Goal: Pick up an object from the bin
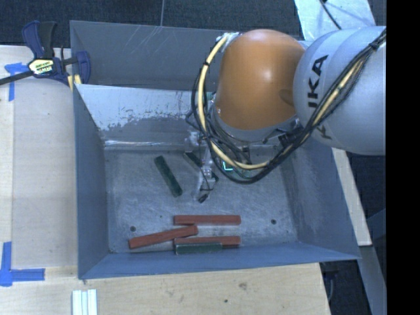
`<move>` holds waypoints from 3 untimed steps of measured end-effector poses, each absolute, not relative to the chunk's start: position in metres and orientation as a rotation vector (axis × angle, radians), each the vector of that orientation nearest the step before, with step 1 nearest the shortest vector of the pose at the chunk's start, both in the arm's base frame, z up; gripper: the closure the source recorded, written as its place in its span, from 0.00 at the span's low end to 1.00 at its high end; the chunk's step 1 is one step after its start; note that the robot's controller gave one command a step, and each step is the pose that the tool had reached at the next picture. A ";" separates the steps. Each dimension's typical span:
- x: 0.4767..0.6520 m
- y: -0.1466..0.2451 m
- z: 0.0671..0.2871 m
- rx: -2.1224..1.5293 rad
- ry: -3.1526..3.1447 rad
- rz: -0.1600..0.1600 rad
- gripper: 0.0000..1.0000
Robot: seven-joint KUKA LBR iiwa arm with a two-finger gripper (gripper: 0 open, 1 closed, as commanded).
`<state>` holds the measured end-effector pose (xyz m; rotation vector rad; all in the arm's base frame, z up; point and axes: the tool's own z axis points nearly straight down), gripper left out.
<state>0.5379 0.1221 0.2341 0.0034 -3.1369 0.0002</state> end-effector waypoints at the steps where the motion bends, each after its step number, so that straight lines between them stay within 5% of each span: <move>1: 0.550 0.141 0.266 0.413 -3.121 -0.001 0.00; 2: 0.479 0.110 0.137 0.560 -3.082 0.001 0.00; 3: 0.508 0.097 0.069 0.521 -3.101 -0.002 0.00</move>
Offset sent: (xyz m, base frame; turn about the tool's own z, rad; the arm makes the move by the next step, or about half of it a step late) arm 0.0105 0.0185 0.0309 -0.2602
